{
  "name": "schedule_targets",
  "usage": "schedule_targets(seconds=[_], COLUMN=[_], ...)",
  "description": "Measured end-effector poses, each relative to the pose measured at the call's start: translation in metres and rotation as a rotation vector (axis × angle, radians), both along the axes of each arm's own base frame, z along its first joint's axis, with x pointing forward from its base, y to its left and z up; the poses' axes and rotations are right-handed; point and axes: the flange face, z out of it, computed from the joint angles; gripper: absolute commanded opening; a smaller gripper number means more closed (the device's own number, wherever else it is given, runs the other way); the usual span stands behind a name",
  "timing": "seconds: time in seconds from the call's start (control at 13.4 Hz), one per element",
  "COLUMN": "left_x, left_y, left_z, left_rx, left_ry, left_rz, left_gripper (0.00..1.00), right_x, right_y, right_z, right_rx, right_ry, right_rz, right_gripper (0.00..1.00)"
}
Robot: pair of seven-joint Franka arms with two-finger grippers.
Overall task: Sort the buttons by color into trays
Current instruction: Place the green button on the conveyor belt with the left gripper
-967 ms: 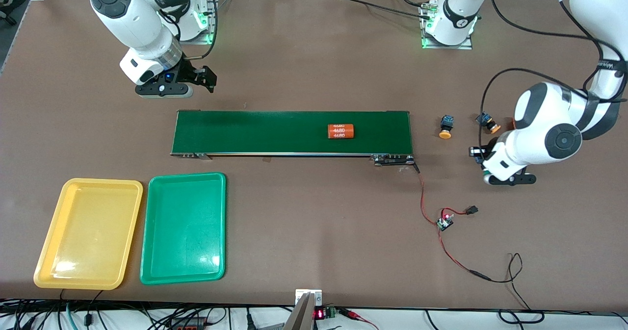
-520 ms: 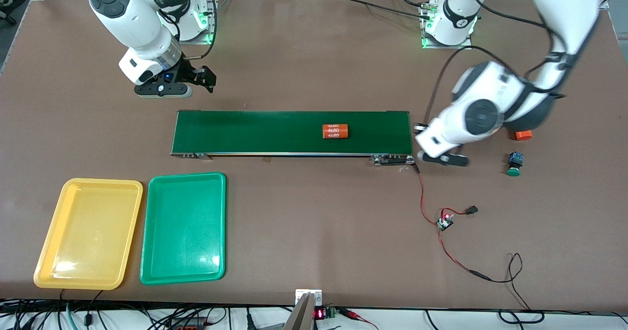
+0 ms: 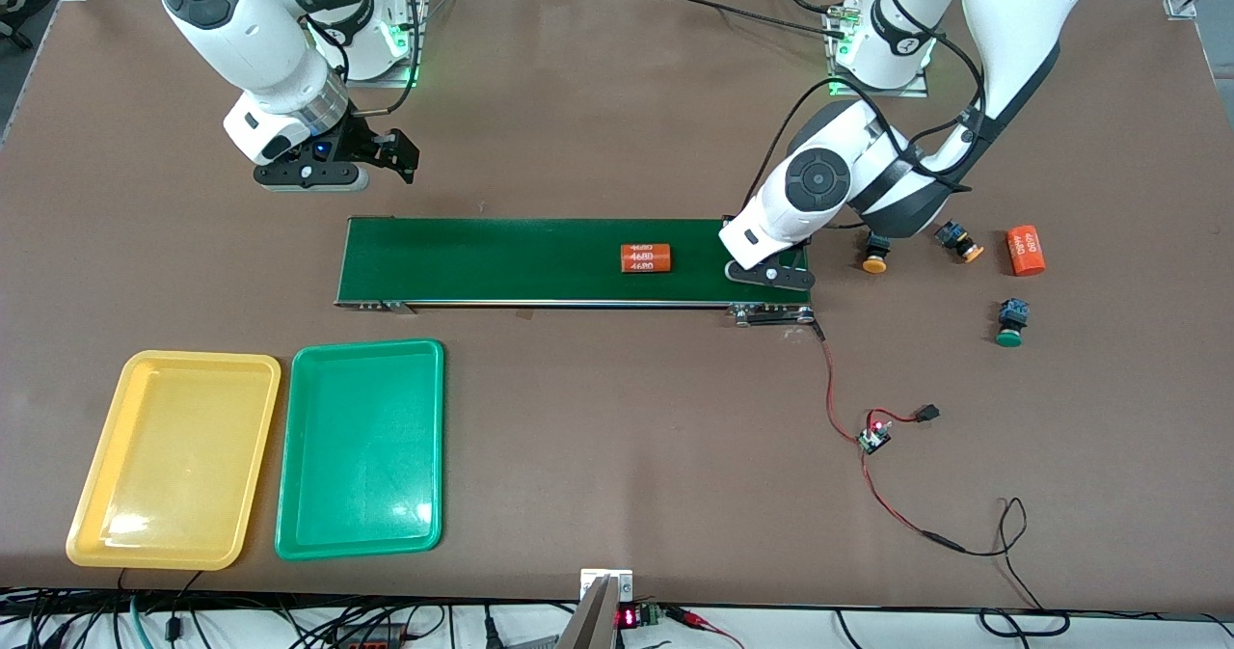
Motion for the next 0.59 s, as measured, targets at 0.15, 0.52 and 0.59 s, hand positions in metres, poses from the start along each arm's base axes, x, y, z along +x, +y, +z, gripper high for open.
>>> schedule_targets(seconds=[0.15, 0.52, 0.59], left_x=[-0.006, 0.0, 0.001], left_y=[0.0, -0.007, -0.008], left_z=[-0.007, 0.009, 0.018], left_rx=[0.014, 0.004, 0.014], left_ry=[-0.018, -0.063, -0.072], left_rz=[-0.023, -0.033, -0.035], left_gripper=[1.0, 1.0, 1.0], right_x=[0.002, 0.01, 0.011], right_y=[-0.006, -0.03, -0.032], right_z=[-0.001, -0.001, -0.001], right_rx=[-0.001, 0.0, 0.0], right_ry=[0.004, 0.01, 0.01], right_rz=[-0.012, -0.018, -0.02], right_gripper=[1.0, 1.0, 1.0])
